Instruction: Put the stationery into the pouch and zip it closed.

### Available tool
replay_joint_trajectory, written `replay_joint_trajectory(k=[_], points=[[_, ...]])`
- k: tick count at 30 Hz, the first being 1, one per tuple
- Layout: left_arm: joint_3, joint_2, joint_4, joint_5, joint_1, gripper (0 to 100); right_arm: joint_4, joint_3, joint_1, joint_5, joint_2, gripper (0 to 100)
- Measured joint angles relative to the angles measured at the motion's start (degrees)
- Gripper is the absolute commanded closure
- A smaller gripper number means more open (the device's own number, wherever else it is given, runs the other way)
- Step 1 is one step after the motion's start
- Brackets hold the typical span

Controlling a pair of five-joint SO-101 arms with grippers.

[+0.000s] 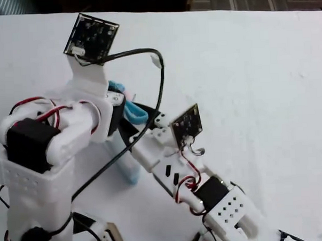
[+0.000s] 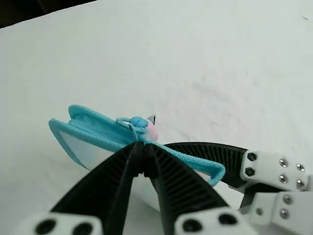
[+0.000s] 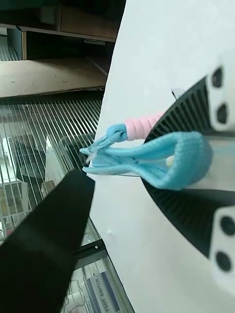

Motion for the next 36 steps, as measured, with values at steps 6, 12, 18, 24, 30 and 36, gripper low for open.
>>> replay_joint_trajectory(k=[6,12,18,24,30,36], points=[[0.1,-0.8,0.0,0.0,-0.5,98,0.0,-0.1,0.5,0.0,0.1,98.1],[-7.1,3.4,-0.1,1.7,-5.1,94,0.0,-0.1,0.5,0.0,0.1,98.1],[-14.1,12.3,-0.1,7.8,-5.9,86,0.0,-0.1,0.5,0.0,0.1,98.1],[-11.8,14.9,0.0,8.8,-2.2,86,0.0,-0.1,0.5,0.0,0.1,98.1],[-8.4,15.0,0.0,6.9,-1.8,89,0.0,-0.1,0.3,0.0,0.1,98.1],[-7.6,14.9,0.0,3.1,-4.7,97,0.0,-0.1,0.0,0.0,0.1,98.1]])
